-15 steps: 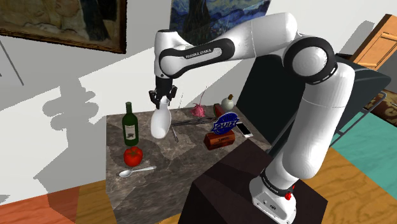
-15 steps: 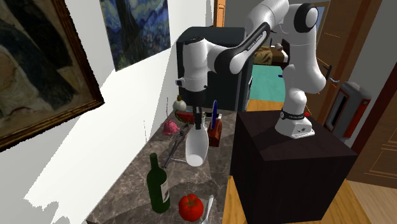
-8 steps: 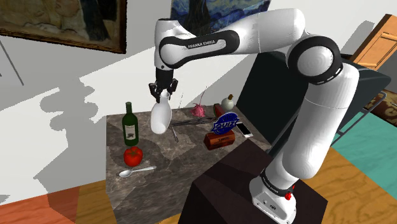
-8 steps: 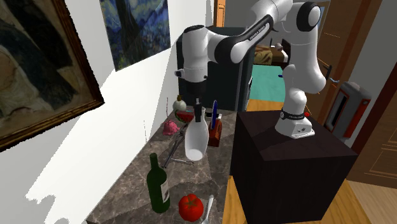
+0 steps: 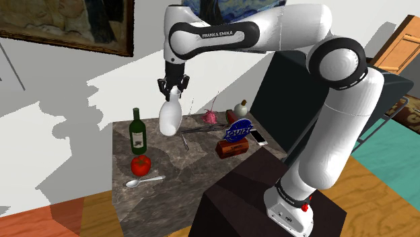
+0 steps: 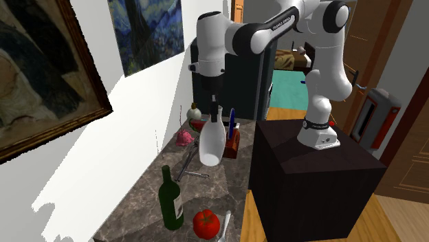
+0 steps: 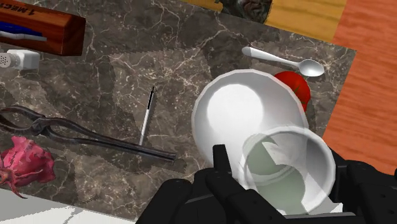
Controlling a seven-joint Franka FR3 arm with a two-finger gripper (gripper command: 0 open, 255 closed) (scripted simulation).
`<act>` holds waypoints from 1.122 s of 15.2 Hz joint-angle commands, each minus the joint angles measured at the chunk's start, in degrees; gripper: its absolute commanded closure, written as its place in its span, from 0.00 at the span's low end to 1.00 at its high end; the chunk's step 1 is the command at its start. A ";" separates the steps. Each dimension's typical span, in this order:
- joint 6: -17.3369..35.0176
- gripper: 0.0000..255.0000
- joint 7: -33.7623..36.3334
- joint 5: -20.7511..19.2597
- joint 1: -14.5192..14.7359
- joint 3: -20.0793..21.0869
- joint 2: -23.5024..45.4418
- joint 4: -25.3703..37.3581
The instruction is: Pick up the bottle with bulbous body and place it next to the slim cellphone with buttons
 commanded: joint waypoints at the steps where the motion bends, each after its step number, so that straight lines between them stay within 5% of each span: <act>1: -1.50 1.00 -0.12 0.11 -0.02 0.02 -0.28 1.24; 10: -7.78 1.00 -0.28 0.35 0.08 0.14 -0.85 6.98; 17: -4.21 1.00 -8.79 3.84 -4.96 -2.92 -13.75 -8.98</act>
